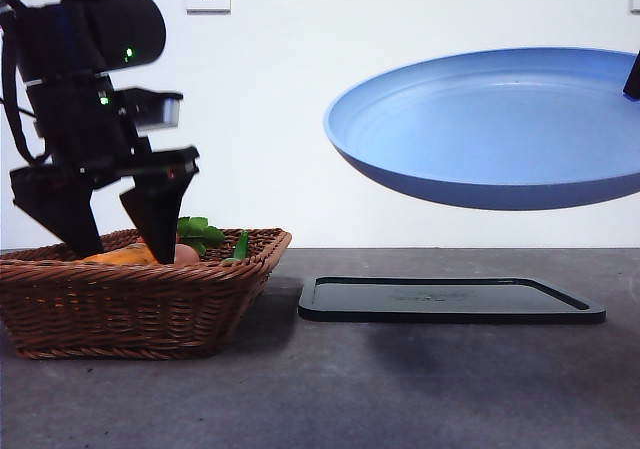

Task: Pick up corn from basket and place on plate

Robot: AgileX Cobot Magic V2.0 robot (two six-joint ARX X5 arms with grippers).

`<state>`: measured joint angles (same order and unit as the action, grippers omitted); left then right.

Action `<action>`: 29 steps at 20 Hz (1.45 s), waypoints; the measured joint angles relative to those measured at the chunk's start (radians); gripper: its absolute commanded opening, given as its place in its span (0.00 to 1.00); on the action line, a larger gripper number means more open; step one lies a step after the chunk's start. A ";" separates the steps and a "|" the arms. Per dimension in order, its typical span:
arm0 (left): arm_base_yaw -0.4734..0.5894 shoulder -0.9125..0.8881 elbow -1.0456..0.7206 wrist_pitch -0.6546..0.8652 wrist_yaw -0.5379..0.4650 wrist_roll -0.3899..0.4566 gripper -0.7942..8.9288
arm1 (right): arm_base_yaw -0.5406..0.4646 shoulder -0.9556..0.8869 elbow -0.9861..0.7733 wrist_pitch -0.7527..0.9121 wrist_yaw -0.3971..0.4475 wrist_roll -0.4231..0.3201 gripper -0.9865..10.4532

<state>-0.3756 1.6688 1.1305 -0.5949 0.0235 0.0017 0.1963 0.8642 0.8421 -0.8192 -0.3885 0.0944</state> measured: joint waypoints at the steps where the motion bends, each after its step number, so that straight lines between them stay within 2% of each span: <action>1: 0.000 0.017 0.000 0.001 0.000 0.001 0.50 | 0.000 0.000 0.000 0.000 0.000 0.000 0.09; 3: -0.011 0.026 0.003 0.002 0.000 0.005 0.49 | 0.000 0.000 0.000 0.000 0.000 0.000 0.09; 7: -0.024 0.030 0.003 0.002 0.000 0.004 0.27 | 0.000 0.000 0.000 0.002 0.000 0.000 0.09; 8: -0.026 0.030 0.003 0.002 0.000 0.002 0.25 | 0.000 0.000 0.000 0.006 0.000 0.000 0.09; 12: -0.026 0.030 0.010 -0.016 0.000 -0.005 0.24 | 0.000 0.000 0.000 0.008 0.000 0.000 0.09; 17: -0.029 -0.018 0.138 -0.146 0.008 -0.030 0.24 | 0.000 0.029 0.000 0.009 0.000 0.013 0.09; 20: -0.043 -0.079 0.250 -0.196 0.116 -0.054 0.24 | 0.000 0.109 0.000 0.035 -0.014 0.034 0.09; 24: -0.123 -0.122 0.292 -0.185 0.327 -0.095 0.24 | 0.000 0.269 0.000 0.101 -0.119 0.087 0.09; 27: -0.227 -0.122 0.292 -0.156 0.362 -0.098 0.24 | 0.000 0.387 0.000 0.133 -0.145 0.122 0.09; 29: -0.301 -0.122 0.292 -0.098 0.362 -0.098 0.24 | 0.000 0.446 0.000 0.159 -0.204 0.140 0.09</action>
<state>-0.6762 1.5467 1.4223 -0.6933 0.3851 -0.0963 0.1963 1.3102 0.8421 -0.6601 -0.5922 0.2344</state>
